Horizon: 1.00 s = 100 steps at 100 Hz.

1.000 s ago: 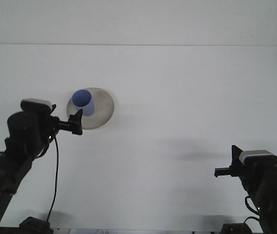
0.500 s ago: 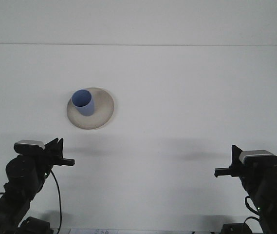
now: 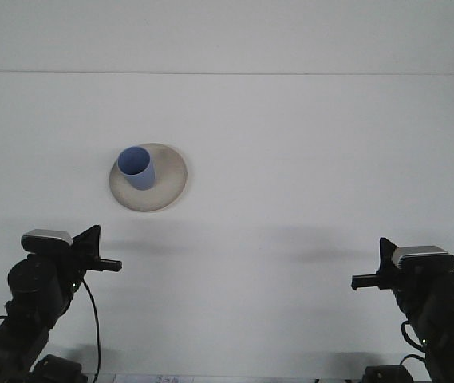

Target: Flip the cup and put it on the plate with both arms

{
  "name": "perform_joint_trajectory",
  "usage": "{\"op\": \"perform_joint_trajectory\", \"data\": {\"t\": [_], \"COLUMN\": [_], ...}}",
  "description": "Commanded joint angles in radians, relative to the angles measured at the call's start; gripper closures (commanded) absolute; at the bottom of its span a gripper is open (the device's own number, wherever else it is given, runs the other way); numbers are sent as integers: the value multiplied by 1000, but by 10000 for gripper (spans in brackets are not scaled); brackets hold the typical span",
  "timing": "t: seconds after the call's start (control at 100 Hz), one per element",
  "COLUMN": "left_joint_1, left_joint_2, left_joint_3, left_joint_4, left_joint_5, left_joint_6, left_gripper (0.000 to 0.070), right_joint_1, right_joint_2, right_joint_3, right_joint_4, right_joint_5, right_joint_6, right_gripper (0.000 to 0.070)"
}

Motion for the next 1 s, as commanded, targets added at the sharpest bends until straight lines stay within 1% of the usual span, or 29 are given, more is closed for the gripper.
{"op": "perform_joint_trajectory", "data": {"t": [0.0,0.19,0.33,0.4,0.47,0.54,0.62,0.75,0.85,0.99], "left_joint_1": [-3,-3,0,2,11,26,48,96,123,130], "left_joint_2": [4,4,-2,-21,-40,-75,-136,-262,-379,-523], "left_joint_3": [11,11,10,10,-8,-62,-159,-335,-442,-531], "left_joint_4": [11,12,49,87,155,264,387,523,517,460], "left_joint_5": [-3,-3,-10,-15,-15,-2,20,21,21,21], "left_joint_6": [1,2,38,41,63,89,89,89,88,88], "left_gripper": [688,689,688,688,688,688,688,688,688,688], "right_joint_1": [0,0,0,0,0,0,0,0,0,0], "right_joint_2": [6,6,6,6,6,6,6,6,6,6], "right_joint_3": [11,11,11,11,11,11,11,11,11,11], "right_joint_4": [10,10,10,11,11,11,11,11,11,11], "right_joint_5": [0,0,0,0,0,0,0,0,0,0], "right_joint_6": [7,7,7,7,7,7,7,7,7,7], "right_gripper": [700,700,700,700,700,700,700,700,700,700]}}
